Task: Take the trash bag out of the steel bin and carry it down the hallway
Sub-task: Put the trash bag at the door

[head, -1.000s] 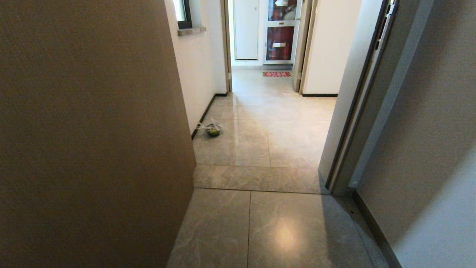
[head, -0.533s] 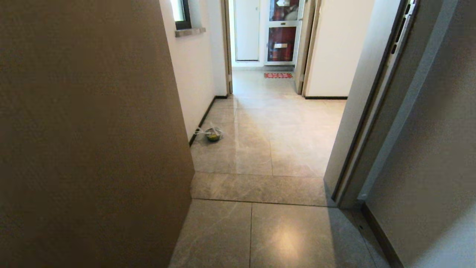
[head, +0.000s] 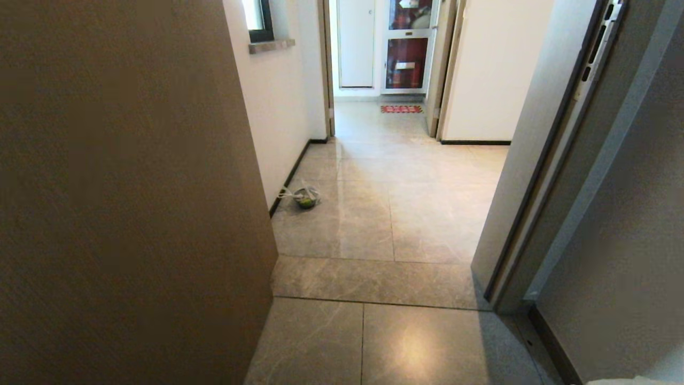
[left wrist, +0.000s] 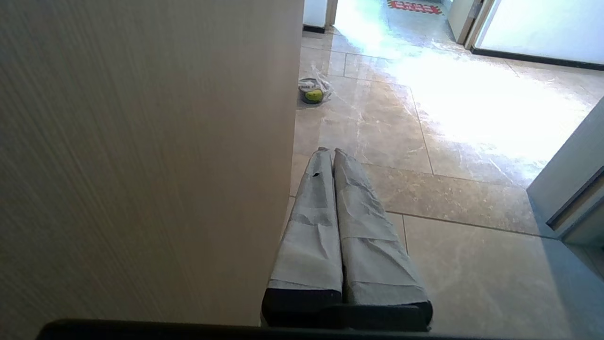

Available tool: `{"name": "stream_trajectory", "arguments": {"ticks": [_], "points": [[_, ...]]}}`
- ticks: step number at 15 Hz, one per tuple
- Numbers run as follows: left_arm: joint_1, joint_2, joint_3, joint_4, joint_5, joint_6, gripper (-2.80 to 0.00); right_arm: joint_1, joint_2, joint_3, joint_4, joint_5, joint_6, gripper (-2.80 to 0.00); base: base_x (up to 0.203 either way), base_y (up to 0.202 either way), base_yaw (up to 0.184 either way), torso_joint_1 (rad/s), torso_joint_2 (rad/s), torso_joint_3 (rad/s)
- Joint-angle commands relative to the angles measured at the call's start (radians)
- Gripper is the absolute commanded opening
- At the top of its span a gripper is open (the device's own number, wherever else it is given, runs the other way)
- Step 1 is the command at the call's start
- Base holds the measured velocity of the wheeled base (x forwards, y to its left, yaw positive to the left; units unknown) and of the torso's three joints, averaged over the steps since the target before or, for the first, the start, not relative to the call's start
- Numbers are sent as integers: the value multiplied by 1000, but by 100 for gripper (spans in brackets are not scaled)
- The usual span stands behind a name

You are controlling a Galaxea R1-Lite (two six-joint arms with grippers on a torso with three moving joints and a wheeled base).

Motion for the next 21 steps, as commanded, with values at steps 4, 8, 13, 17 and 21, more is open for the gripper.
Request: {"name": "stream_trajectory", "arguments": {"ticks": [4,8,13,17,21], "points": [[0,0,0,0,0,-1,-280,0,0,0,0,0,0,-280,0,-14,1,1,-1,1],[0,0,0,0,0,-1,-280,0,0,0,0,0,0,-280,0,-155,4,2,2,3],[0,0,0,0,0,-1,-280,0,0,0,0,0,0,-280,0,-188,-1,4,2,0],[0,0,0,0,0,-1,-280,0,0,0,0,0,0,-280,0,-42,0,0,1,2],[0,0,0,-2,0,-1,-280,0,0,0,0,0,0,-280,0,0,0,0,0,0]]}}
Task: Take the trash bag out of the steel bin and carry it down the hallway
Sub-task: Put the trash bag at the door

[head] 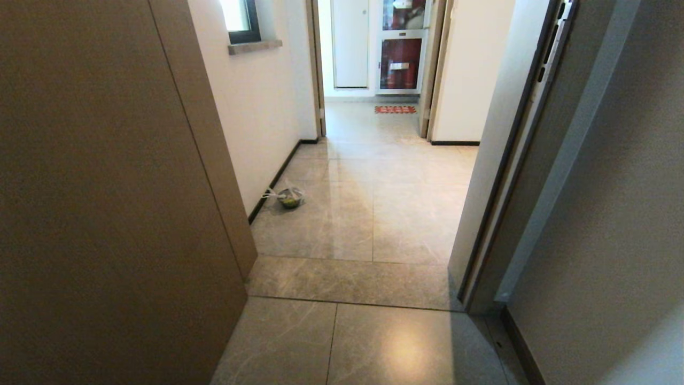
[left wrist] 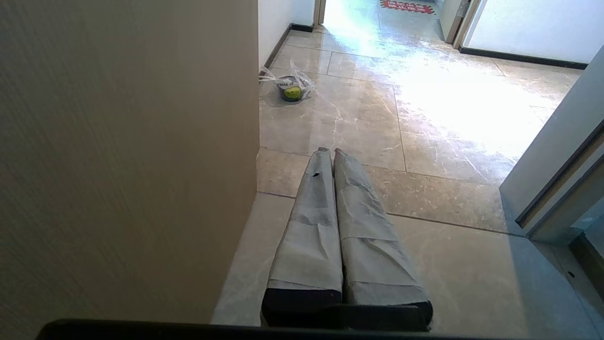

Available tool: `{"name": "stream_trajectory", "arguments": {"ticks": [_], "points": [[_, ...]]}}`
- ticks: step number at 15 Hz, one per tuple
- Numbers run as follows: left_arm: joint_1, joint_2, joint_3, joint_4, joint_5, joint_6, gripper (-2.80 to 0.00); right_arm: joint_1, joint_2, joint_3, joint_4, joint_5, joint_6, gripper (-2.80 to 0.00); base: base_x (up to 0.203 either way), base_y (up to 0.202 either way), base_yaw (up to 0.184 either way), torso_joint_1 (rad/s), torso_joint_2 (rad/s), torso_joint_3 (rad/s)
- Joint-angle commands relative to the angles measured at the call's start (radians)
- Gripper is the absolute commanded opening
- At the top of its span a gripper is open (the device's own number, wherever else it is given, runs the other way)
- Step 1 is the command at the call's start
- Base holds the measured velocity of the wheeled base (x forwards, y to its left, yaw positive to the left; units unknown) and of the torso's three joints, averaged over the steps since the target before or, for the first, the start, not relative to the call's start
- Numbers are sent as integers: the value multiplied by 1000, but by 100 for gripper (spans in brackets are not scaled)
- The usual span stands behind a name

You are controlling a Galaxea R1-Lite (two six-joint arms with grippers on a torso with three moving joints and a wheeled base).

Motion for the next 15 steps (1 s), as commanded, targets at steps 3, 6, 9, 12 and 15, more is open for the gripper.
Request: {"name": "stream_trajectory", "arguments": {"ticks": [3,6,9,12,15], "points": [[0,0,0,-2,1,-1,-280,0,0,0,1,0,0,-280,0,0,0,0,0,0],[0,0,0,-2,1,-1,-280,0,0,0,1,0,0,-280,93,0,0,1,3,2],[0,0,0,-2,1,-1,-280,0,0,0,1,0,0,-280,195,0,0,2,2,5],[0,0,0,-2,1,-1,-280,0,0,0,1,0,0,-280,192,0,-1,-1,4,3],[0,0,0,-2,1,-1,-280,0,0,0,1,0,0,-280,192,0,1,4,5,2]]}}
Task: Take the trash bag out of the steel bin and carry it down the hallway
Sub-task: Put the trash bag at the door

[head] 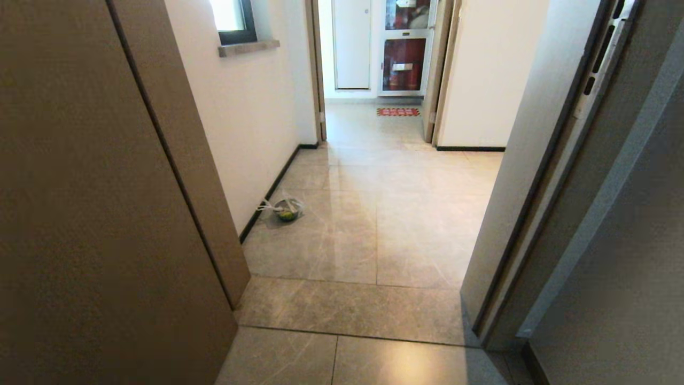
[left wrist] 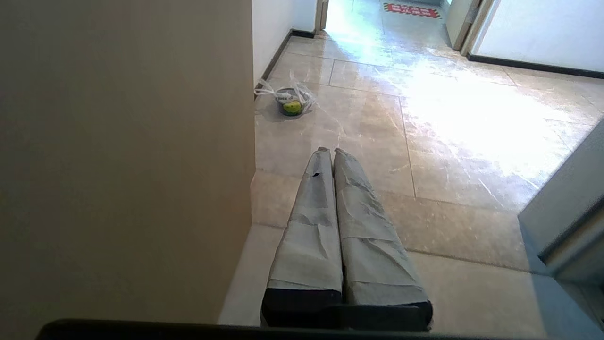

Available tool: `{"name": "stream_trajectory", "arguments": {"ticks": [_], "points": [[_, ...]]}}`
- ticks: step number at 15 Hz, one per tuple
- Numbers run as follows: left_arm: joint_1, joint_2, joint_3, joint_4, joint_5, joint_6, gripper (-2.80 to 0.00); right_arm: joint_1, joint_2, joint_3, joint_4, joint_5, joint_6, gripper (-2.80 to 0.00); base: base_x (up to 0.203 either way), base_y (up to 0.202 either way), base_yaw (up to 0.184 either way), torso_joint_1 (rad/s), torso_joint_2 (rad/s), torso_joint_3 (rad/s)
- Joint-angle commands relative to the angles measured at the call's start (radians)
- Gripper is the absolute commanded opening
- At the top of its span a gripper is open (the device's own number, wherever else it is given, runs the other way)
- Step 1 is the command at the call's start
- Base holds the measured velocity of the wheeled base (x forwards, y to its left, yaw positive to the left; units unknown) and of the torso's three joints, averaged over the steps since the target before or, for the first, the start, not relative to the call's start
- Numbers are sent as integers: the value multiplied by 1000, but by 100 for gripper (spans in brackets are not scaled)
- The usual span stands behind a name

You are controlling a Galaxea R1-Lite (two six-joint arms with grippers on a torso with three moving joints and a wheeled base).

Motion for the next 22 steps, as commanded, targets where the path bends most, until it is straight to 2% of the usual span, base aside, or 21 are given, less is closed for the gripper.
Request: {"name": "stream_trajectory", "arguments": {"ticks": [1,22], "points": [[0,0,0,1,1,-1,-280,0,0,0,1,0,0,-280,193,0,2,6,7,2],[0,0,0,0,1,-2,-280,0,0,0,1,0,0,-280,193,0,1,2,1,3]]}}
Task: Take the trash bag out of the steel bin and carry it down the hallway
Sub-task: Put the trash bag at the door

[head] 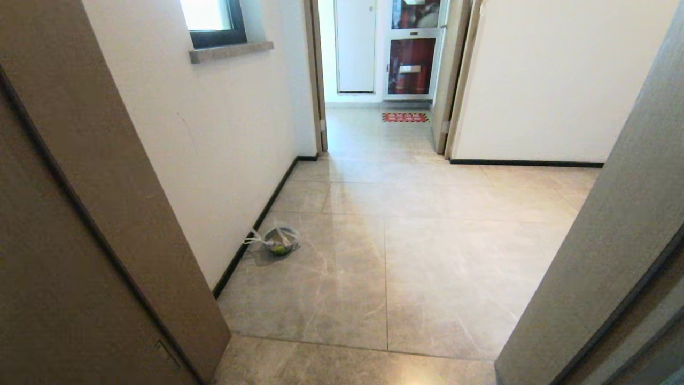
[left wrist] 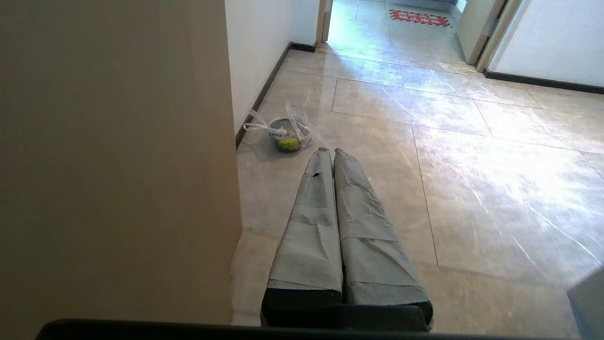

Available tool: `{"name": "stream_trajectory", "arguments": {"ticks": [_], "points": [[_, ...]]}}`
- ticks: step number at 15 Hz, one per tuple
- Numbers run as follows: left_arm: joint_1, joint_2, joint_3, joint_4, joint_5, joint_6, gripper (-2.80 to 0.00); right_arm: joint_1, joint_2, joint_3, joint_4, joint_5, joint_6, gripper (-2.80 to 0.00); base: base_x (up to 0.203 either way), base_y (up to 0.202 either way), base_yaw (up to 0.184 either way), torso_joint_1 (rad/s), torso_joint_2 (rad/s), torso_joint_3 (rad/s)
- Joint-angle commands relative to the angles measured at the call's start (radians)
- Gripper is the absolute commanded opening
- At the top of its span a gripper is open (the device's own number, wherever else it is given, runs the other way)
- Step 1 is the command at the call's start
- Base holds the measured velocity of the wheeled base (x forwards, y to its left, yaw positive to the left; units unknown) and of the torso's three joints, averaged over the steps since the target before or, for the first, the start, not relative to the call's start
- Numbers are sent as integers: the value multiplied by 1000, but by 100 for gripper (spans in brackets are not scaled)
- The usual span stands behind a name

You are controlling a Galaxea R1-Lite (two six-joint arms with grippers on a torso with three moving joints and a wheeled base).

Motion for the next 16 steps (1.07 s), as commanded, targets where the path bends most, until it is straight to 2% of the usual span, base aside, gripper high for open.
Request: {"name": "stream_trajectory", "arguments": {"ticks": [1,16], "points": [[0,0,0,-1,0,-1,-280,0,0,0,1,0,0,-280,192,0,-4,-2,7,2],[0,0,0,-1,0,-1,-280,0,0,0,1,0,0,-280,191,0,0,2,1,1]]}}
